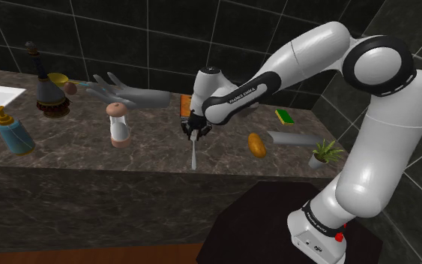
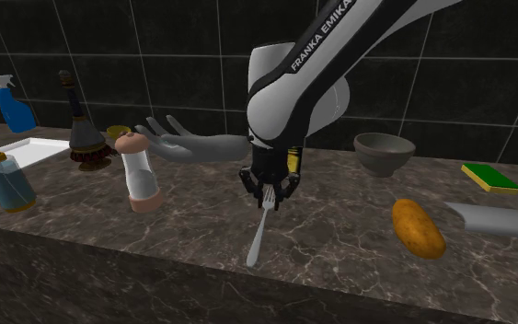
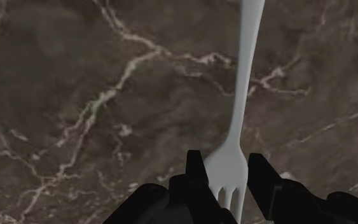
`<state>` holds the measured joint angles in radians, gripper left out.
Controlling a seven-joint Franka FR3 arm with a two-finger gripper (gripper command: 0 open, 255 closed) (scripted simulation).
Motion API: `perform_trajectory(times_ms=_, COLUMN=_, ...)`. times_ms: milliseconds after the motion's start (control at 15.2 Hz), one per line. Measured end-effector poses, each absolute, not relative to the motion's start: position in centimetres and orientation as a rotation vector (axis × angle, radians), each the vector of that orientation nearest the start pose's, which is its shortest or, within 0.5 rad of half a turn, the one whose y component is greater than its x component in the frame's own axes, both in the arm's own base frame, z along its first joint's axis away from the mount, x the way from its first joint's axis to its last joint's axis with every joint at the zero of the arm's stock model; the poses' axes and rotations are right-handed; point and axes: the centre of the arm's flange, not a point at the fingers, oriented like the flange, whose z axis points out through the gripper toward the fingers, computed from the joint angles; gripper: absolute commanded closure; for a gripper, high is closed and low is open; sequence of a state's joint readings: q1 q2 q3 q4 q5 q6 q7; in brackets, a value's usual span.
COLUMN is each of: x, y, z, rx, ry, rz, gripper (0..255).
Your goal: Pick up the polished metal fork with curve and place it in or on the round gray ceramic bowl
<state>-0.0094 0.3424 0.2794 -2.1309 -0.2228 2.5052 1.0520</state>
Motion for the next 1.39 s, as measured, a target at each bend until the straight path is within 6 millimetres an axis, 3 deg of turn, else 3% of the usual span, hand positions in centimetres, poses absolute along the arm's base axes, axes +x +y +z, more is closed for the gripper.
perform_trajectory(times_ms=1386, x=55.7, y=15.5, z=36.6, rx=-2.991, ry=0.963, rz=-0.108, gripper=255)
